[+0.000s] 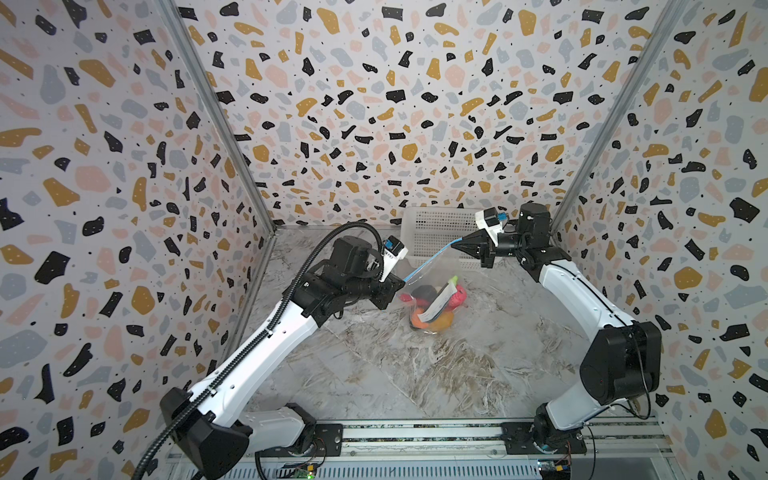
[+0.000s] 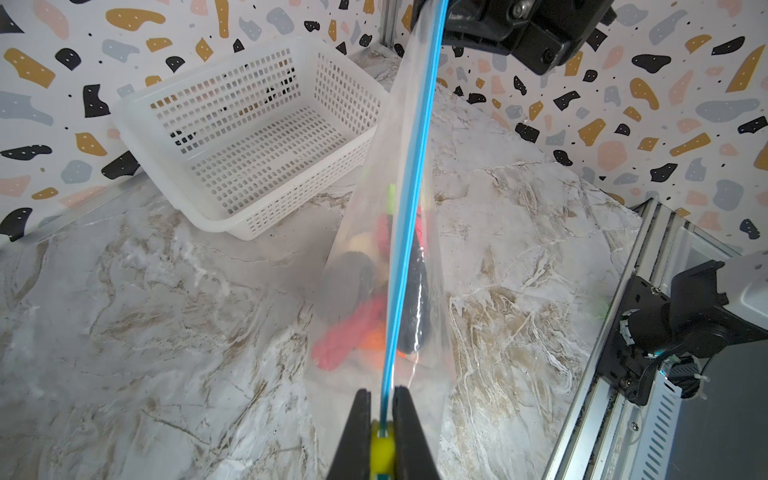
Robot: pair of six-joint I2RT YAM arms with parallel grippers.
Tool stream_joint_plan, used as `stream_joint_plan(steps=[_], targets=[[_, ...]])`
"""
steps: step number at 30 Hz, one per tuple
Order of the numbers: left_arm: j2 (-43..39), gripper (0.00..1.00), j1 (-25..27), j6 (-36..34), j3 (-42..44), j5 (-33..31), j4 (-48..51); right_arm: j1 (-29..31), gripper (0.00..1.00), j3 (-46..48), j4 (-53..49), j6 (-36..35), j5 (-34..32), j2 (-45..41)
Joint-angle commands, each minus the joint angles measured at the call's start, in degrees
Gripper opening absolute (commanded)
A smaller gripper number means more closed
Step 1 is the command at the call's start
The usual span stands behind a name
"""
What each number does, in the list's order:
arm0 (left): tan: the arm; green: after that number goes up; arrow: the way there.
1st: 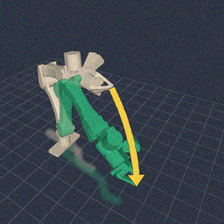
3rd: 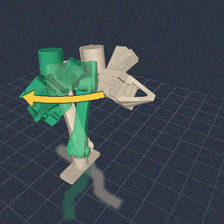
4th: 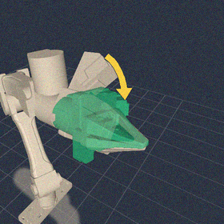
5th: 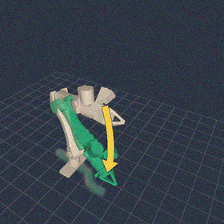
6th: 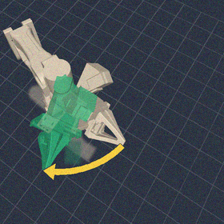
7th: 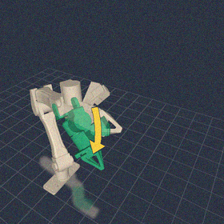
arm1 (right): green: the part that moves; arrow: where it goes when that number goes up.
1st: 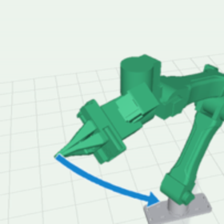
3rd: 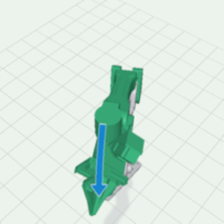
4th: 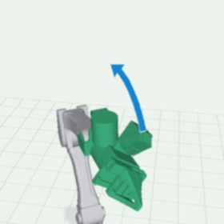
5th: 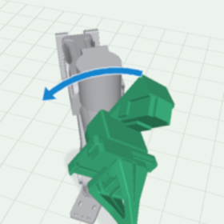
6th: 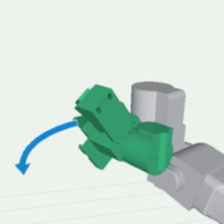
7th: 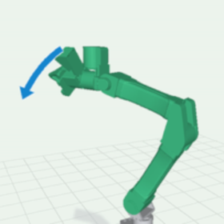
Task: Place the food in the zip-top bag and seal the zipper
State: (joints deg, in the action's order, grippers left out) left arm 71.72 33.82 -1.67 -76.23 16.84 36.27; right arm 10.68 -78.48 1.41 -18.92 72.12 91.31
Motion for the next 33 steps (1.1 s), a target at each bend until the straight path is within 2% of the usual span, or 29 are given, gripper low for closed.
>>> stream_joint_plan(steps=[1, 33], targets=[[-1.9, 0.00, -0.7, 0.6, 1.6, -0.5, 9.3, -3.0, 0.00, -2.2, 4.3, 1.8, -4.6, -1.2], [-5.9, 0.00, -0.7, 1.8, 1.7, -5.3, 15.0, -2.4, 0.00, -3.4, 1.5, -0.8, -6.1, 0.7]])
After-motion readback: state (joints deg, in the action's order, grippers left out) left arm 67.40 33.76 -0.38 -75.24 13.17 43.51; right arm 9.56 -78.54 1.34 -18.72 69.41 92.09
